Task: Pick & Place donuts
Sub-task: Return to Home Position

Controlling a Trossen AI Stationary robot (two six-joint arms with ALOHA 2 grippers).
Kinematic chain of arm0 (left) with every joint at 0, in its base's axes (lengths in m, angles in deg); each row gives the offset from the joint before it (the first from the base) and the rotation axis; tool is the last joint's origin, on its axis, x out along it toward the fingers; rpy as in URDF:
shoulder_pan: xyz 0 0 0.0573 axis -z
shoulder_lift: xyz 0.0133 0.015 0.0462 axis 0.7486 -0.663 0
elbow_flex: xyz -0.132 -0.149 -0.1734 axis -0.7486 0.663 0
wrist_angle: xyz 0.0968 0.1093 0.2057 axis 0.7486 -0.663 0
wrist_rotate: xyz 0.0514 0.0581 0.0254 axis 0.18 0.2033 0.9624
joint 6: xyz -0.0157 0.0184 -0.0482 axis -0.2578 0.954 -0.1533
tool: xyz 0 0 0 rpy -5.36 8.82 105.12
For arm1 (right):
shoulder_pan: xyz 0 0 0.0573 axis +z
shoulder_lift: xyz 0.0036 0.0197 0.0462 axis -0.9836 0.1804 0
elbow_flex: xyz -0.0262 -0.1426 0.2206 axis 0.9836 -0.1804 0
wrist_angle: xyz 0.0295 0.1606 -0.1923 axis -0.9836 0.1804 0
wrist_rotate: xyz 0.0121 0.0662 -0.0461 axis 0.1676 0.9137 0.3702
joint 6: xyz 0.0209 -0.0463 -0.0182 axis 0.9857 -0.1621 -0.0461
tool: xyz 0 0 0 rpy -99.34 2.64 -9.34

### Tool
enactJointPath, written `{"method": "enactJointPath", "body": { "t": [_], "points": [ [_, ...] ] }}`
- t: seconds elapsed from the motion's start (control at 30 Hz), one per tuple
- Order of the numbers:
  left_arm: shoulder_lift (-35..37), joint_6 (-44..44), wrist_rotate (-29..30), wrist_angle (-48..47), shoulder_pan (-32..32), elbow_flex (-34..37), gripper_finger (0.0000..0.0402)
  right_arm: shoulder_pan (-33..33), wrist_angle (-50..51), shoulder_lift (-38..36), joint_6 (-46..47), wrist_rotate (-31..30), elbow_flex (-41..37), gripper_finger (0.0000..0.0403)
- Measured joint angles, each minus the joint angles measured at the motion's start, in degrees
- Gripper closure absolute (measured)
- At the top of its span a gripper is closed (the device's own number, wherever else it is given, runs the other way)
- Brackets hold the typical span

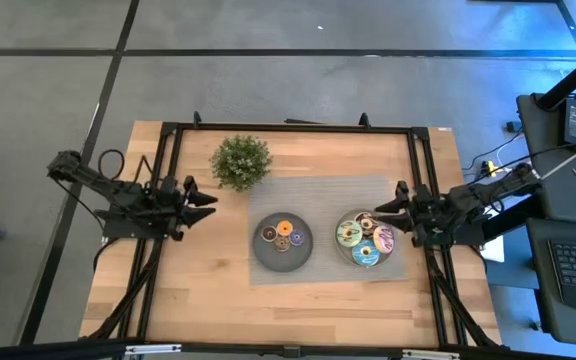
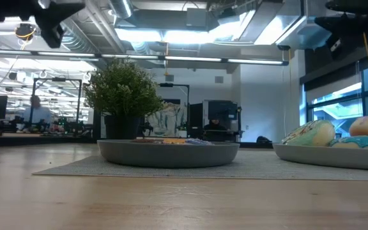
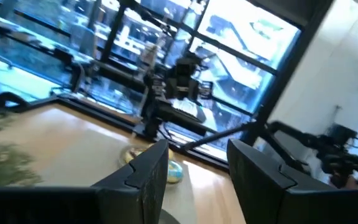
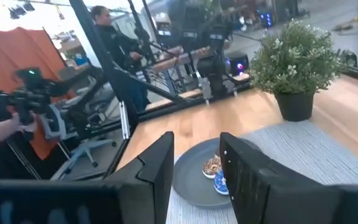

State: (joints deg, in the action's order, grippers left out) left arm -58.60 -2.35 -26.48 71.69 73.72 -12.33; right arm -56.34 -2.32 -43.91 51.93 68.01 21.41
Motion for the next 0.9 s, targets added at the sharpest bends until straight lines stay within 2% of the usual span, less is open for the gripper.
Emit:
{"method": "enactJointPath", "body": {
  "t": [0.17,0.27,0.37,0.47,0.63,0.8,0.9],
  "points": [
    [7.98,0.12,0.57,-3.27,-2.53,2.95,0.0240,-1.66,1.40,-7.20,-2.28,0.56,-1.10,0.0272],
    [12.89,-0.07,-3.67,-6.95,-4.35,3.39,0.0240,-2.83,4.02,-11.28,-3.41,0.30,-1.14,0.0272],
    [17.61,1.15,-4.80,-10.61,-6.41,3.39,0.0240,-4.05,6.70,-12.71,-3.38,0.18,-0.78,0.0272],
    [17.51,1.70,-3.35,-15.13,-8.63,2.91,0.0240,-5.19,7.90,-12.70,-3.47,0.87,-0.70,0.0272],
    [17.52,-4.65,-4.50,-19.47,-12.21,4.83,0.0240,-6.75,9.21,-12.72,-3.99,1.15,-1.00,0.0272],
    [17.54,-5.62,-7.08,-10.01,-14.60,10.96,0.0240,-6.84,2.81,-12.72,-5.50,1.26,-5.22,0.0272],
    [17.42,-7.09,-8.73,-9.31,-15.93,11.51,0.0240,-6.84,-0.29,-12.71,-6.22,1.34,-8.01,0.0272]
  ]
}}
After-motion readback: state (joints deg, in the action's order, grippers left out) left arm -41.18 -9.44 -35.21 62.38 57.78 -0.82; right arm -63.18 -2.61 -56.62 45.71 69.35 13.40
